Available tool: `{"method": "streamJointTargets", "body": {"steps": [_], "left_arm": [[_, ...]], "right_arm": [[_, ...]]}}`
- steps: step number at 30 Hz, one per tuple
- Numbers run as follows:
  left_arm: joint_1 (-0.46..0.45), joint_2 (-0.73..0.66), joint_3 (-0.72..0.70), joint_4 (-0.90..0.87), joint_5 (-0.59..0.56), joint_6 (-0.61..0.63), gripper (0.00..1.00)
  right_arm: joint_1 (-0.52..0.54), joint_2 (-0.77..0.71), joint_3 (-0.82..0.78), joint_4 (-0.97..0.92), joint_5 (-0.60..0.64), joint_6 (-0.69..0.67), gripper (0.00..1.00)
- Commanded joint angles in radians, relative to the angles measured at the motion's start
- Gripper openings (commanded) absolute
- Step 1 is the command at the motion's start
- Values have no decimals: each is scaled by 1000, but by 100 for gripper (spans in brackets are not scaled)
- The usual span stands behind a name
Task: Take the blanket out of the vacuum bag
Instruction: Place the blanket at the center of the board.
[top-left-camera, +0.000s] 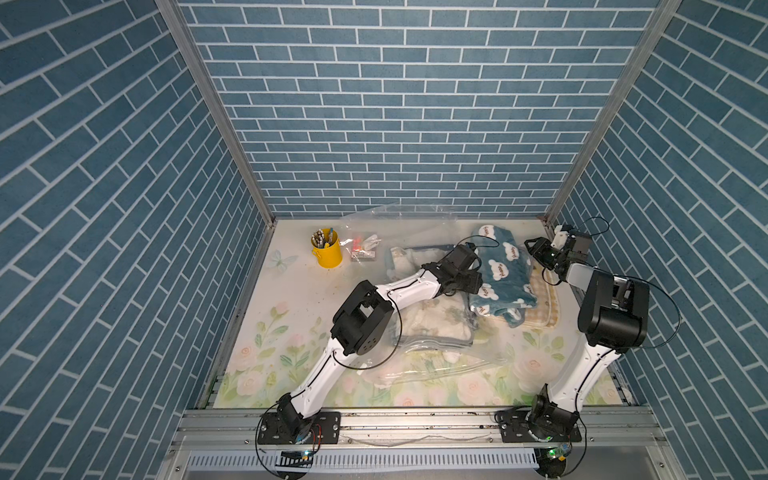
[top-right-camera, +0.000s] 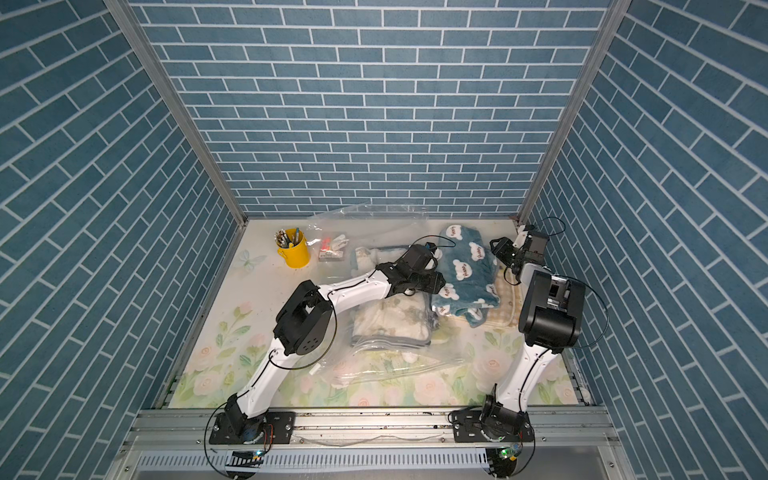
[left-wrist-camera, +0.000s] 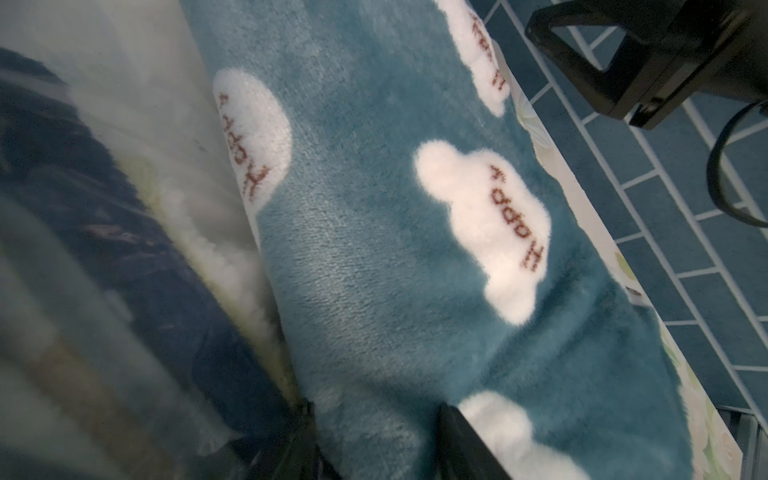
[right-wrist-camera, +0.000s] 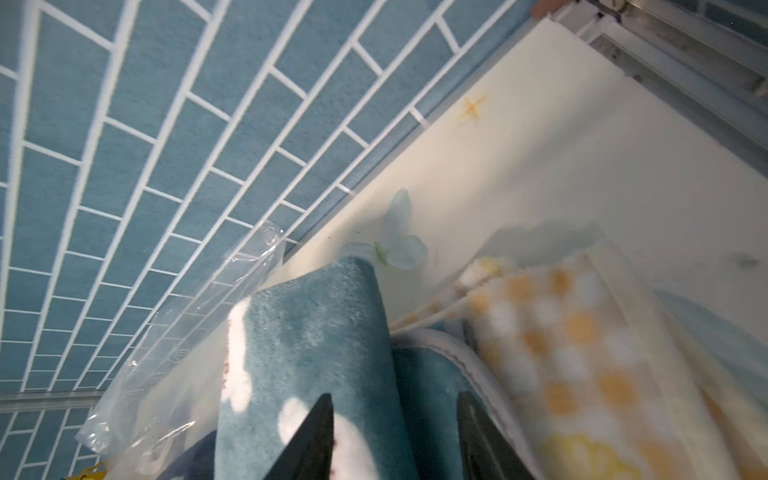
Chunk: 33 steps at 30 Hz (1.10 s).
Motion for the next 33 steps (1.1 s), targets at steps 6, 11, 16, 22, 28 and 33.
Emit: {"method": "streamJointTargets", "body": {"steps": [6, 11, 16, 22, 28, 33], "left_arm": [[12, -26, -23, -11, 9, 12, 51], [14, -31, -30, -11, 12, 18, 52], [18, -28, -37, -1, 19, 13, 52], [23, -22, -30, 0, 28, 7, 52], [26, -24, -32, 1, 31, 8, 52], [27, -27, -35, -1, 35, 7, 51]], "right_arm": [[-23, 3, -82, -20, 26, -40, 49], [-26, 13, -71, -20, 29, -40, 53], [-30, 31, -55, -37, 23, -44, 54], [-21, 48, -81, 74, -99, -1, 37], [-17, 34, -92, 90, -112, -3, 24], [-18, 43, -75, 57, -76, -29, 32]]}}
